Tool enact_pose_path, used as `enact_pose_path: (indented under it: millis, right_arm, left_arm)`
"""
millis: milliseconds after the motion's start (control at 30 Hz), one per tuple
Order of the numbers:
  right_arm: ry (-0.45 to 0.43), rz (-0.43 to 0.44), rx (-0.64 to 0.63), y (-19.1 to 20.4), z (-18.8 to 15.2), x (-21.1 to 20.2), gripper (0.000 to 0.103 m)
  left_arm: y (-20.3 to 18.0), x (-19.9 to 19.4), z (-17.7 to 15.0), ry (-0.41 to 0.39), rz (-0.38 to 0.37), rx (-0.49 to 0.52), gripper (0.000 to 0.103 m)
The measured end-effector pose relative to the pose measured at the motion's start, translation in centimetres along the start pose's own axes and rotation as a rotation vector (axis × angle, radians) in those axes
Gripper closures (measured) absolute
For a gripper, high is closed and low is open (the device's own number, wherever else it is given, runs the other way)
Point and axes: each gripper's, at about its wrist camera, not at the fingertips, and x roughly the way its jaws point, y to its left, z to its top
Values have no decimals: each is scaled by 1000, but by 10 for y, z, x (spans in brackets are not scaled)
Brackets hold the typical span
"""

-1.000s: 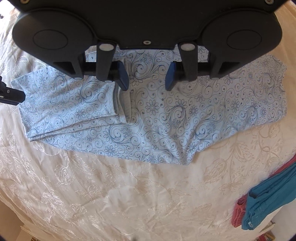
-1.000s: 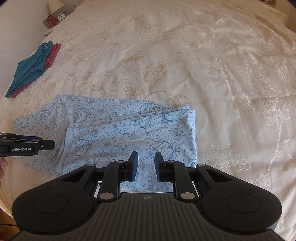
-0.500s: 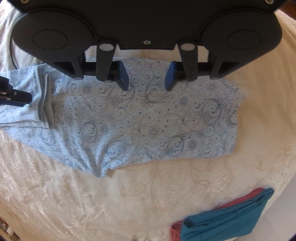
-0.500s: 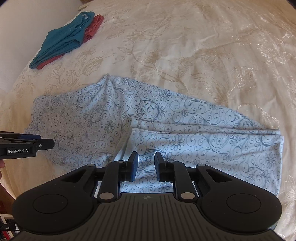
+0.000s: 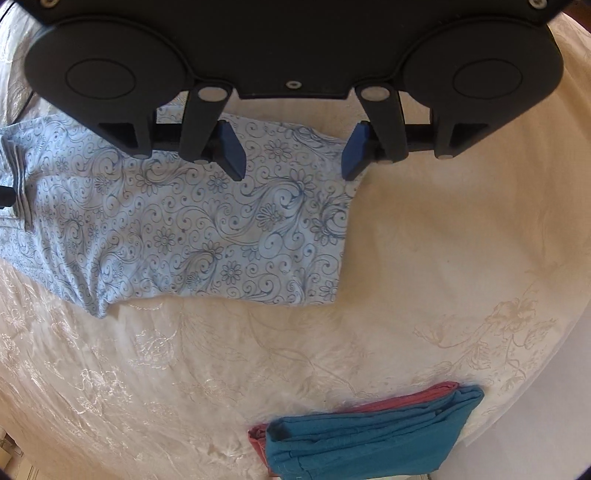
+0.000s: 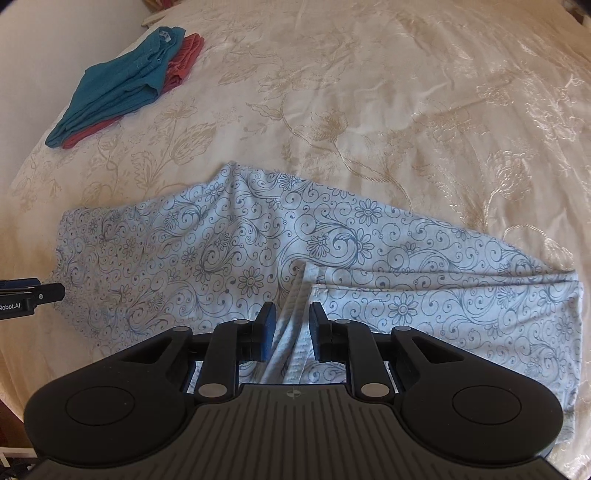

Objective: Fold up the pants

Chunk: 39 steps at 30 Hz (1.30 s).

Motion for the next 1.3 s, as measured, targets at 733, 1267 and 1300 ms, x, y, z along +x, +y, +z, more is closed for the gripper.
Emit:
enact_pose_path:
  millis: [733, 1267, 1300]
  right_arm:
    - [41, -30, -35, 33, 1, -5, 84]
    - [33, -29, -3, 17, -8, -13, 84]
    - [31, -26, 3, 14, -9, -14, 84]
  left_arm:
    - [17, 69, 44, 21, -148, 105, 37]
    - [21, 9, 56, -9, -198, 9, 76]
    - [17, -1, 59, -16, -199, 8, 76]
